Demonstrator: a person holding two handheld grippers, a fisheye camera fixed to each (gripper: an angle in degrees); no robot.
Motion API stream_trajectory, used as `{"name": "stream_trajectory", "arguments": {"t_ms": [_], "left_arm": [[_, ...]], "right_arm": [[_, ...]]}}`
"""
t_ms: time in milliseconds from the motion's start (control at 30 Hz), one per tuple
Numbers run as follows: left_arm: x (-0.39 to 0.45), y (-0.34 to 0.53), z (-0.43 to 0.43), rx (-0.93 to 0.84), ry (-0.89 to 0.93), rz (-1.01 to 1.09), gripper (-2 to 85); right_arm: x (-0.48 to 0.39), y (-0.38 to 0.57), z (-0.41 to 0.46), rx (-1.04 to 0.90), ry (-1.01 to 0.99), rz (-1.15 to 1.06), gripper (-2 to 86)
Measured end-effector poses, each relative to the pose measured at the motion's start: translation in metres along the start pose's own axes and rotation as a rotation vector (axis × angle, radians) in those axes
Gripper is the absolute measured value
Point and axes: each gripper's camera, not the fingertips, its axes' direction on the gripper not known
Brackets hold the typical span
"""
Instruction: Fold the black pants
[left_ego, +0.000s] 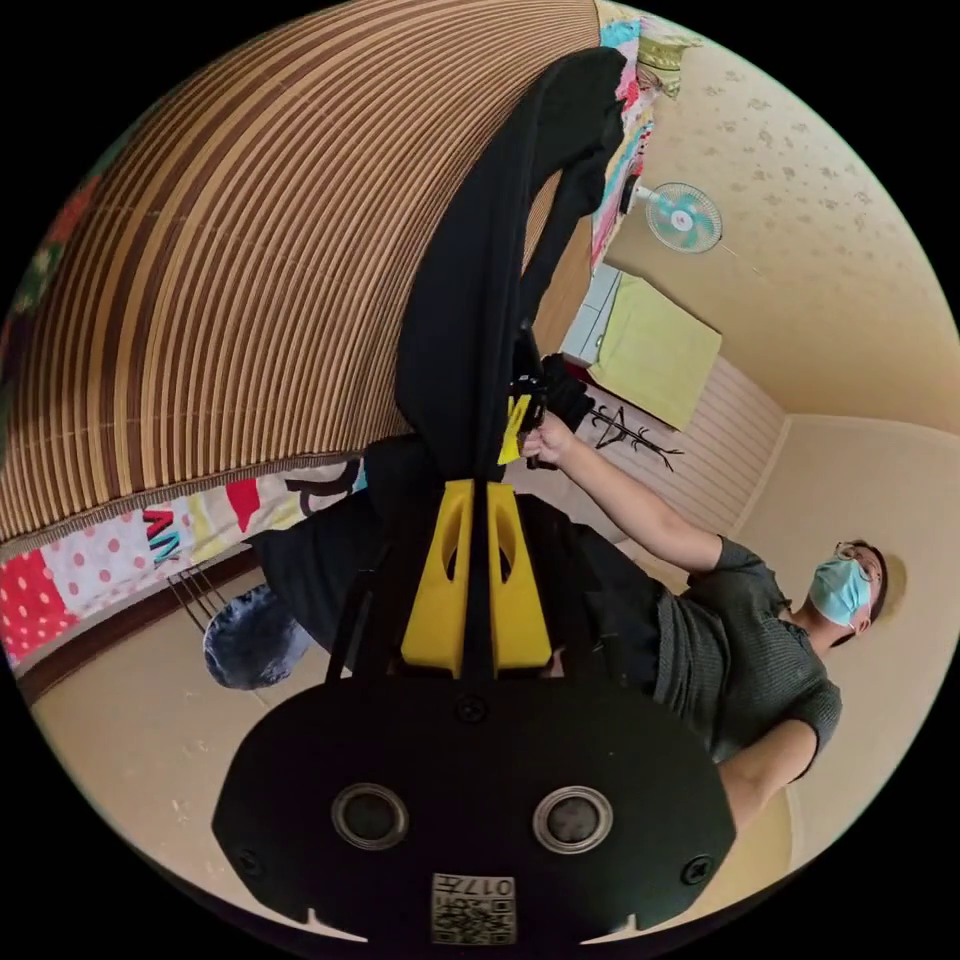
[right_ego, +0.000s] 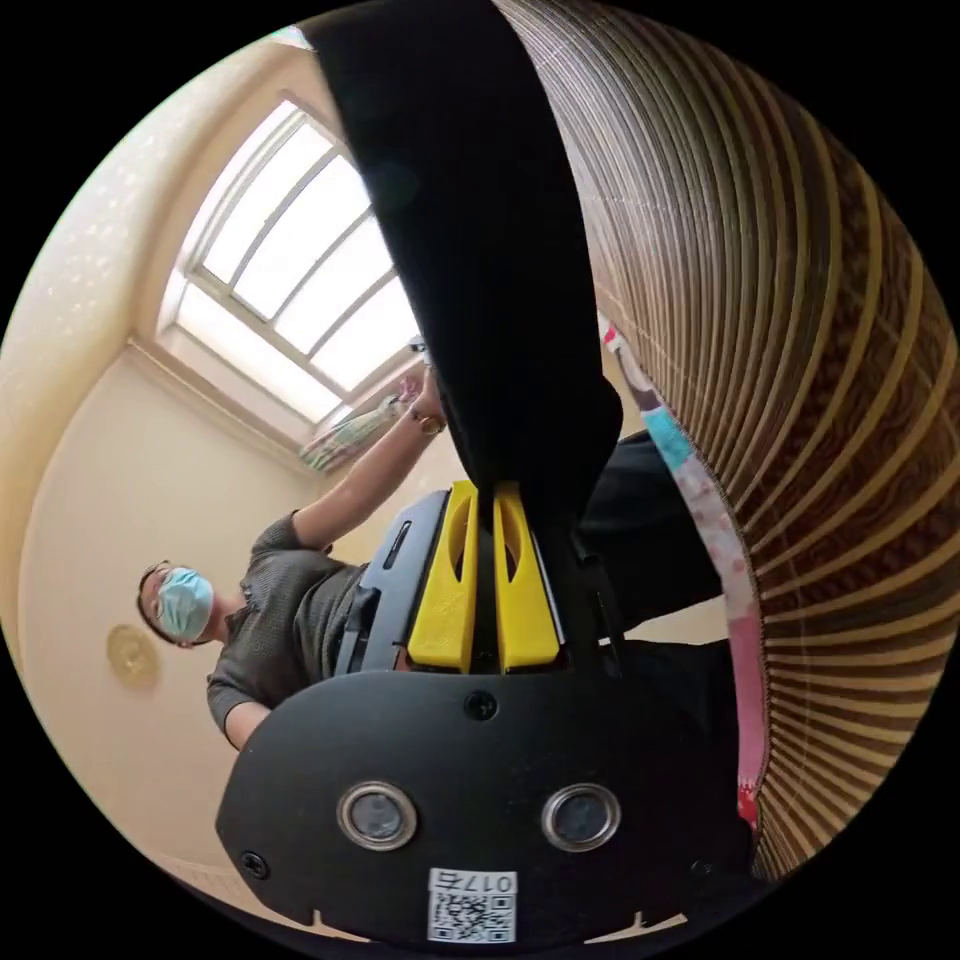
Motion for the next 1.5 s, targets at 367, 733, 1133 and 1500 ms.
{"name": "stream_trajectory", "arguments": {"t_ms": [367, 733, 1133, 1500], "left_arm": [[-0.042, 0.033, -0.069, 0.318, -0.319, -0.441, 5.2], [-0.013, -0.021, -0.023, 0.12, -0.169, -0.15, 5.1], [0.028, -0.082, 0.024, -0.086, -0.031, 0.042, 6.3], [0.122, -0.125, 0.147, -0.305, -0.24, 0.315, 16.7]], "right_arm": [[-0.072, 0.325, -0.041, 0.736, 0.705, 0.131, 3.4], [-0.024, 0.539, -0.077, 1.01, 0.895, 0.657, 12.9], [-0.01, 0.555, 0.032, 0.829, 1.022, 0.497, 3.8], [-0.141, 0.548, 0.212, 0.744, 0.817, -0.133, 2.5]]}}
